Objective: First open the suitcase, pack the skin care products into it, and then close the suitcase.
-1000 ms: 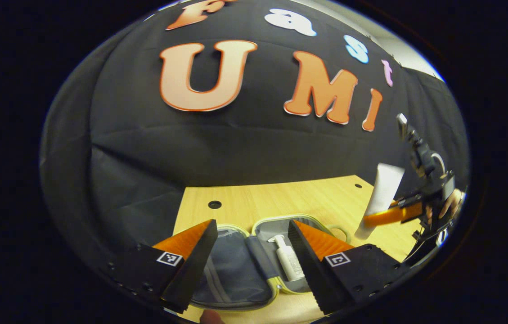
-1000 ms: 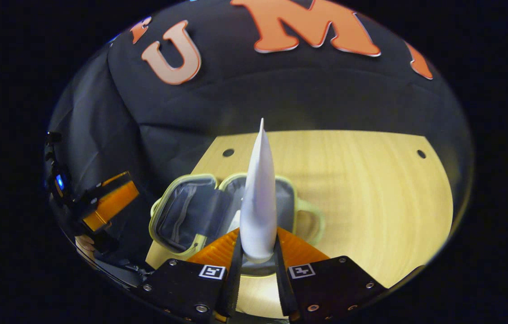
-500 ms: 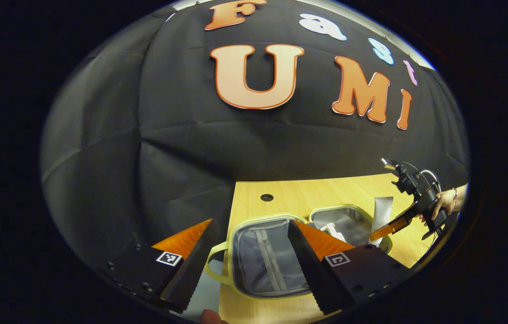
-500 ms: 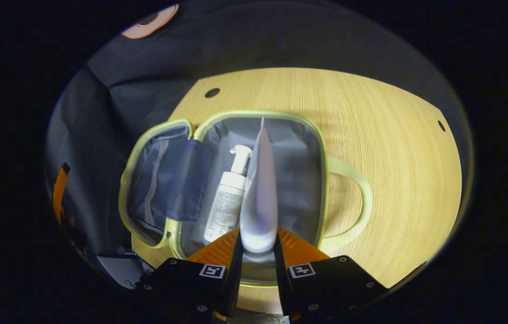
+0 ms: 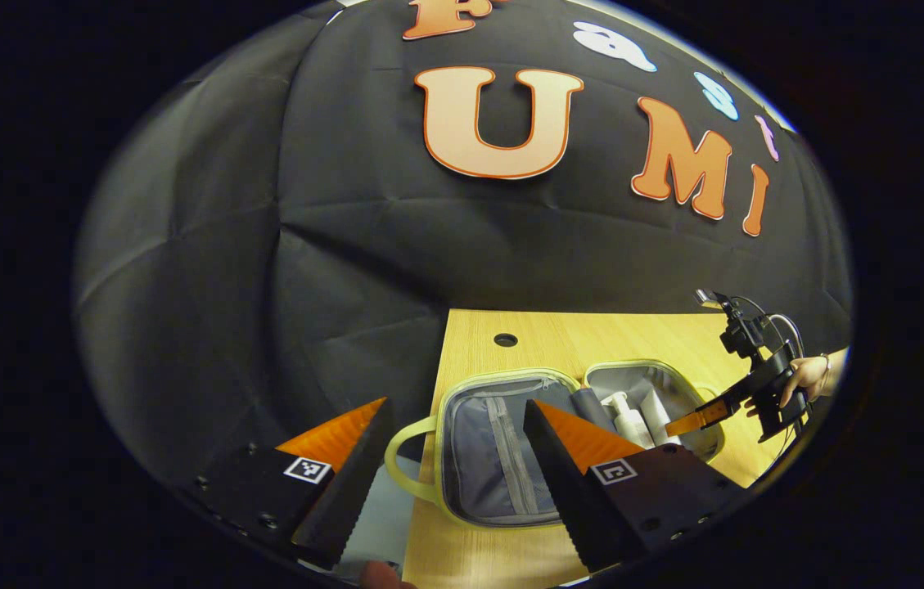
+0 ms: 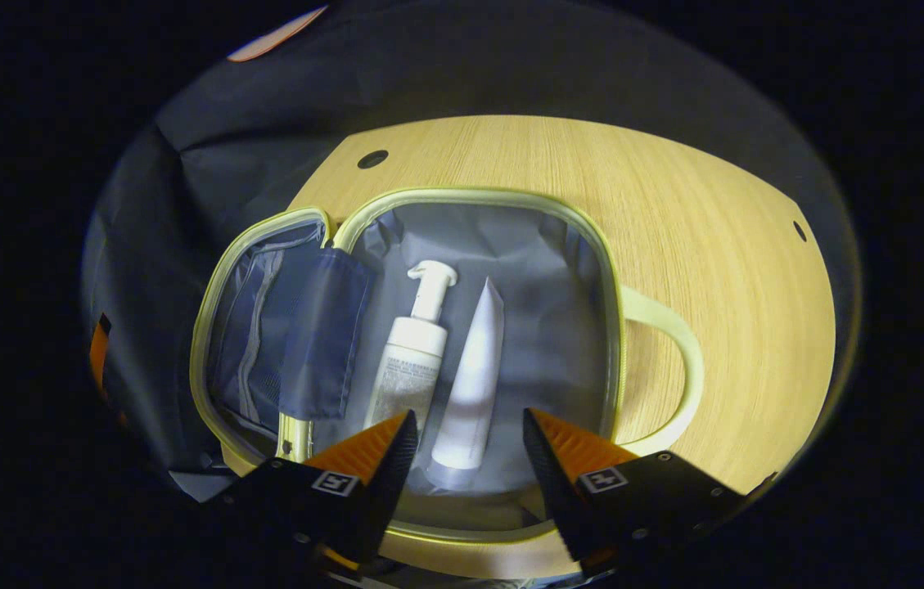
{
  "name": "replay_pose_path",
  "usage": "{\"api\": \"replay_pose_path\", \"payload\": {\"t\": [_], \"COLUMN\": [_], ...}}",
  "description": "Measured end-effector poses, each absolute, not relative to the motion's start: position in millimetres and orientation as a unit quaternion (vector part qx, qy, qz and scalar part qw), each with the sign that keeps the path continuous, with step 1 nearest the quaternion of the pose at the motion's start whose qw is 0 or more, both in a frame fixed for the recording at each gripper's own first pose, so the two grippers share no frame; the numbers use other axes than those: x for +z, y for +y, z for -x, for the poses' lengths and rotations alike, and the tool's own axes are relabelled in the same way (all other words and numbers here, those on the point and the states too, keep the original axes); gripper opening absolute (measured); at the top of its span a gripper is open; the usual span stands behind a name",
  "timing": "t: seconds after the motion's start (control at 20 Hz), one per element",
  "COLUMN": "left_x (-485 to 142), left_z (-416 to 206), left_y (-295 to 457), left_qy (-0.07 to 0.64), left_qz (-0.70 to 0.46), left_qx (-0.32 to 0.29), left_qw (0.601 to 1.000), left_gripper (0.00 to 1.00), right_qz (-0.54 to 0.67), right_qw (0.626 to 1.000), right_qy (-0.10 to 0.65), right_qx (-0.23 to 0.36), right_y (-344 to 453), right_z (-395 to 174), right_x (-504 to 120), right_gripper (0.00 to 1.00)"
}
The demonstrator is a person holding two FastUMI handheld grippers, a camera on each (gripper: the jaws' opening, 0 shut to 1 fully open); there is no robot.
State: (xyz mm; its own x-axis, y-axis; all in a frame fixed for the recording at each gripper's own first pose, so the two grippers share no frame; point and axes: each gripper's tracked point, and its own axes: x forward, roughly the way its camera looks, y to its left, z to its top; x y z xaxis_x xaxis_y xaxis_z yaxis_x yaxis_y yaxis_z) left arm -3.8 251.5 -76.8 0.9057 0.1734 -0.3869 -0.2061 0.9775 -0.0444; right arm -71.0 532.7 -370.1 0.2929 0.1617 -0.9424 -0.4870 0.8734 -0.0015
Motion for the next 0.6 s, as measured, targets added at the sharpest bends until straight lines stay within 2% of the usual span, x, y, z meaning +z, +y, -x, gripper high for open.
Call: {"api": "replay_pose_path", "payload": {"t": [0.05,0.4,0.6], "left_x": [-76,-73,-92], "left_z": [3,10,10], "left_y": [253,266,298], "left_qy": [0.192,0.190,0.195], "left_qz": [0.037,0.037,0.094], "left_qx": [0.099,0.115,0.119], "left_qw": [0.976,0.974,0.969], "left_gripper": [0.99,0.99,0.98], "right_qz": [0.141,0.108,0.078], "right_qw": [0.795,0.829,0.843], "right_qy": [0.553,0.495,0.469], "right_qx": [0.205,0.236,0.252], "right_y": [534,545,557], "right_z": [70,68,80], "right_x": [-367,-312,-280], "right_gripper": [0.95,0.96,0.95]}}
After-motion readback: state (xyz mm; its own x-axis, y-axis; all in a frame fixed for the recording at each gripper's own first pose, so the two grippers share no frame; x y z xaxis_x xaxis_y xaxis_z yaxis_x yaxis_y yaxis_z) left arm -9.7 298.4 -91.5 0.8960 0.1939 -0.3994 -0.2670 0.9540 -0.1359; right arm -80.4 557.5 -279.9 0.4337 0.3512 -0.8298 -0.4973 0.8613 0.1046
